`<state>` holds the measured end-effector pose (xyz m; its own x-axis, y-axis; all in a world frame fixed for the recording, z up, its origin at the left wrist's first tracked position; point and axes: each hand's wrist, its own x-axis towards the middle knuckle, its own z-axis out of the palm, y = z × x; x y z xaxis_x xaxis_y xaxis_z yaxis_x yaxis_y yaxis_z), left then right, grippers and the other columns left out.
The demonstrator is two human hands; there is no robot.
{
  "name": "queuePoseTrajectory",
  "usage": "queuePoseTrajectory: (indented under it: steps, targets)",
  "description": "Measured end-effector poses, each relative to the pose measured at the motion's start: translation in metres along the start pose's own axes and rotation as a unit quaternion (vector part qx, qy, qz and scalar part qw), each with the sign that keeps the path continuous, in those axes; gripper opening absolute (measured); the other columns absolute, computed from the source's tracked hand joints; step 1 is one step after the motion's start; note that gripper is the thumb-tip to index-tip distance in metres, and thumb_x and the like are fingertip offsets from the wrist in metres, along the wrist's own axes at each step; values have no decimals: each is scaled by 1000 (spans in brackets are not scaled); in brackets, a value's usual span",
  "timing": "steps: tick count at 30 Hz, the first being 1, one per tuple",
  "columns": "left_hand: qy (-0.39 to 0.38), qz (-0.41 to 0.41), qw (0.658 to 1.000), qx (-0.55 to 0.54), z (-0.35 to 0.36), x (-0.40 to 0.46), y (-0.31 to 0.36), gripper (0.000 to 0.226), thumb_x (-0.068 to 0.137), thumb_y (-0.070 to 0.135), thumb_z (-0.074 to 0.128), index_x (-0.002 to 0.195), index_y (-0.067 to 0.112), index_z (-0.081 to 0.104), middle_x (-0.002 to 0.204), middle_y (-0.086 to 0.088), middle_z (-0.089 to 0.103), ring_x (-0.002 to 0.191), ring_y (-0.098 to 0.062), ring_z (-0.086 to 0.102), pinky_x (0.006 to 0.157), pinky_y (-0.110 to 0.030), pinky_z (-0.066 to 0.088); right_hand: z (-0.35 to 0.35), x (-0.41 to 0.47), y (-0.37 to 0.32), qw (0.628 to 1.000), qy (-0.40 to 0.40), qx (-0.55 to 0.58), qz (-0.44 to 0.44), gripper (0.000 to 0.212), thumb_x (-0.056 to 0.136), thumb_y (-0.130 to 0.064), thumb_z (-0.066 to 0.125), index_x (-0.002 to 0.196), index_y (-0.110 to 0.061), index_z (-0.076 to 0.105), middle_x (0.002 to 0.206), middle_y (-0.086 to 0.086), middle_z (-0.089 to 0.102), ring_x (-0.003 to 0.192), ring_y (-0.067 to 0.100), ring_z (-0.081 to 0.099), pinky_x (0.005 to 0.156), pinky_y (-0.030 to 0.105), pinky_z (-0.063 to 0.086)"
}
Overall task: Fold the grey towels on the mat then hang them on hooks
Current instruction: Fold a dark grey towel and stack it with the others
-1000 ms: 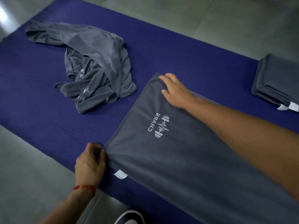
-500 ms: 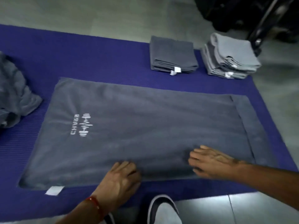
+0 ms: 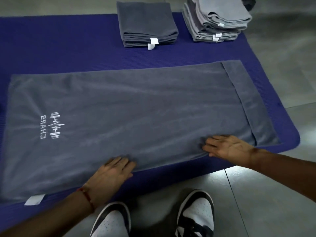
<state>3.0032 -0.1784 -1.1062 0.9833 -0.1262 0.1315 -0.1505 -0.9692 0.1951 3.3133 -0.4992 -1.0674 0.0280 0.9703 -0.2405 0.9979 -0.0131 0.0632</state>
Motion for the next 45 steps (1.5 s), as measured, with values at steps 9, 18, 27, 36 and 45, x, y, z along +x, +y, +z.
queuePoseTrajectory:
  steps: [9,18,27,36,45]
  targets:
    - [-54,-58,987,137,-7,25,29,26,86,2,40,87,8,65,86,-16,61,74,-35,62,63,-43,51,1,16,-17,996,-60,-40,55,69,45,3,79,104,-21,53,106,3,51,89,27,60,66,38,53]
    - [-80,-87,992,34,-18,14,17,39,69,5,63,104,16,51,91,-10,62,74,-32,64,57,-40,56,-5,-9,-15,991,55,-61,105,27,75,-2,45,97,-14,55,88,10,53,77,34,55,65,45,46]
    - [-208,44,976,-44,-38,21,3,8,64,31,53,61,23,55,62,7,59,54,-19,62,47,-28,49,6,-56,-12,964,37,102,243,23,78,-23,53,96,-18,66,94,4,64,84,27,63,78,37,50]
    - [-182,151,970,49,-33,161,-64,41,80,35,44,113,22,64,112,-5,62,95,-29,65,76,-41,58,27,-112,52,461,-37,351,814,55,100,-52,50,105,1,61,94,22,65,87,38,64,79,44,52]
    - [-181,-177,966,56,20,258,-80,59,97,65,15,155,51,10,167,-4,5,151,-41,4,108,-75,20,45,-115,54,431,81,286,852,53,92,-38,71,116,8,58,102,23,61,90,35,60,83,48,51]
